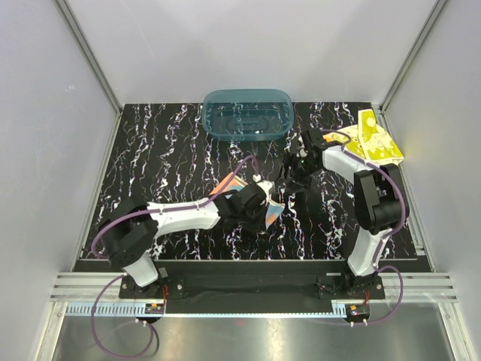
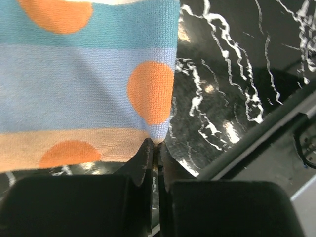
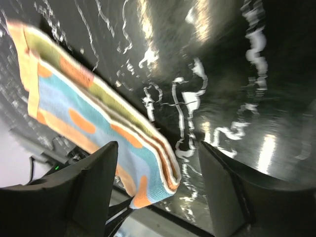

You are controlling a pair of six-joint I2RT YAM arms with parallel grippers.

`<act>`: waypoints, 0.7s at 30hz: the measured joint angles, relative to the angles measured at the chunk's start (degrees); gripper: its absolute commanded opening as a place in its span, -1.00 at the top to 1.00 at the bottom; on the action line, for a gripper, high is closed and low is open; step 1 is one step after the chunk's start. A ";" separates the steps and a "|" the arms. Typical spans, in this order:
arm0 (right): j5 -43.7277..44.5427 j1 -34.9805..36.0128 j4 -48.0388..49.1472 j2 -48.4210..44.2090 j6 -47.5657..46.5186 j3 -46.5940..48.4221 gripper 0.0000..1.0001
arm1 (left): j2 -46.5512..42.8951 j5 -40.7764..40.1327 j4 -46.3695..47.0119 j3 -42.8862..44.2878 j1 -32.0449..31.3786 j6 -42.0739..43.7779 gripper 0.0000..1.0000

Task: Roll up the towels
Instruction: Roll the towel

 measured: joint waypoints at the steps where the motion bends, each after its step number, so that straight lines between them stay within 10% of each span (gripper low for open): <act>1: 1.40 -0.20 -0.92 -0.35 -0.55 0.81 -0.49 | 0.44 0.81 0.11 0.17 0.00 -0.04 1.00; 21: 1.05 -7.02 -6.29 -13.90 -5.97 0.37 -0.45 | 2.10 23.04 23.34 -12.66 11.06 -17.09 1.00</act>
